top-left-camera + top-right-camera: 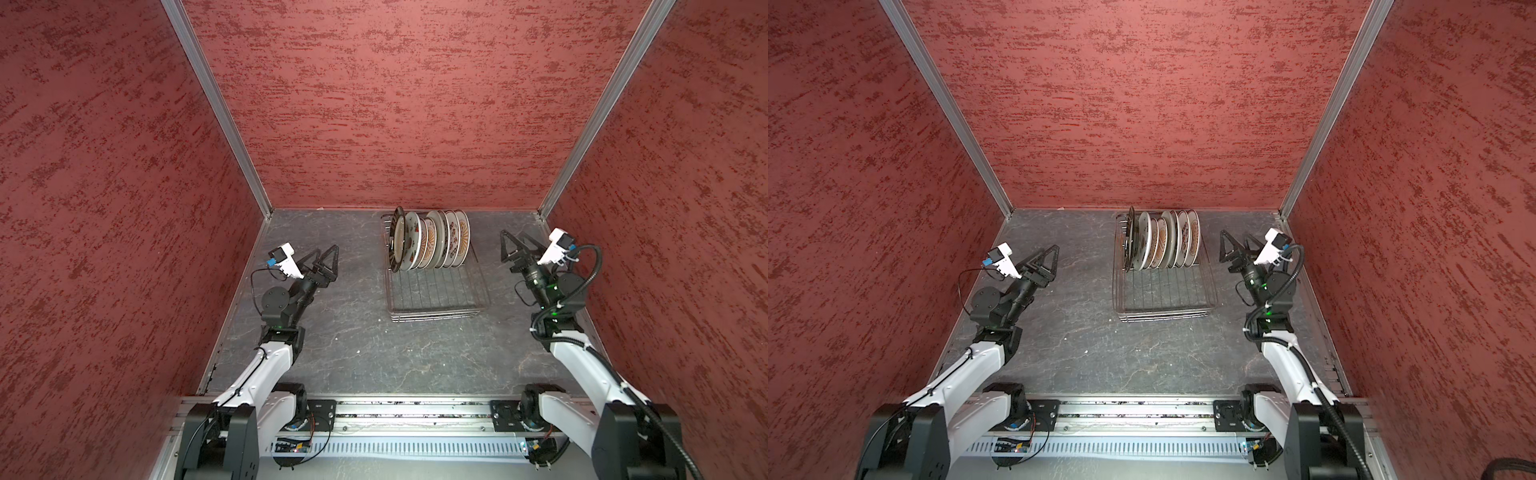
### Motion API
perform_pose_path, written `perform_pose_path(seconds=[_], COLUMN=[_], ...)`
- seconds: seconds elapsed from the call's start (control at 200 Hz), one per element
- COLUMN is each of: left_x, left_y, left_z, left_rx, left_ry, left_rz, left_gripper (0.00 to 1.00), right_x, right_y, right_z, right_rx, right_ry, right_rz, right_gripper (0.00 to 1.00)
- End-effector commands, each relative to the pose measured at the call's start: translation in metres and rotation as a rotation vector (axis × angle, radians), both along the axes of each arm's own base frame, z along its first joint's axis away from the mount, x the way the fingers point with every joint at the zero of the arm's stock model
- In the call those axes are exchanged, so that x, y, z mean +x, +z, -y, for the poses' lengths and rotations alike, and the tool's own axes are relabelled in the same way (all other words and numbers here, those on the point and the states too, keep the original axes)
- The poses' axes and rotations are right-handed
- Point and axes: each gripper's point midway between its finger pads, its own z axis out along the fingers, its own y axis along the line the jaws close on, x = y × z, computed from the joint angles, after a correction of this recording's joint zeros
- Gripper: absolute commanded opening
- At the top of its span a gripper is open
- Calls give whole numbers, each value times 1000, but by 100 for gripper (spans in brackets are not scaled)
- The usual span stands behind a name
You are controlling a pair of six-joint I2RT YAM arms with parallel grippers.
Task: Unload the plates from the dish rack
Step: 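Raise both arms and reach the right gripper toward the front plate's rim, then grip the brown-rimmed plate's top edge with the right gripper while left gripper waits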
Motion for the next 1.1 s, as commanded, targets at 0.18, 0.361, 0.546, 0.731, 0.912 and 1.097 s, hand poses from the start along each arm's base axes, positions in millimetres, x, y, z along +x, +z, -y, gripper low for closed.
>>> perform_pose_path(seconds=[0.18,0.361,0.546,0.731,0.912,1.097], left_x=[-3,-4,-5,-5,-5,-3], left_y=[18,16,8,2,0,-8], left_z=[35,62,87,86,88,96], left_rx=[47,97,132,134,115,126], left_ry=[-111,-182,-239,-230,-242,-286], left_rz=[58,39,5,-15,-9,-32], left_gripper=[99,99,99,99,99,99], right_x=[38,50,64,74,83,95], right_y=[-12,-10,-6,-14,-34,-53], right_z=[-50,-87,-134,-189,-237,-250], right_rx=[-179,-285,-370,-496,-566,-649], right_ry=[-58,-88,-81,-73,59,-7], right_rz=[-192,-227,-234,-256,-318,-404], right_gripper=[99,99,95,90,85,76])
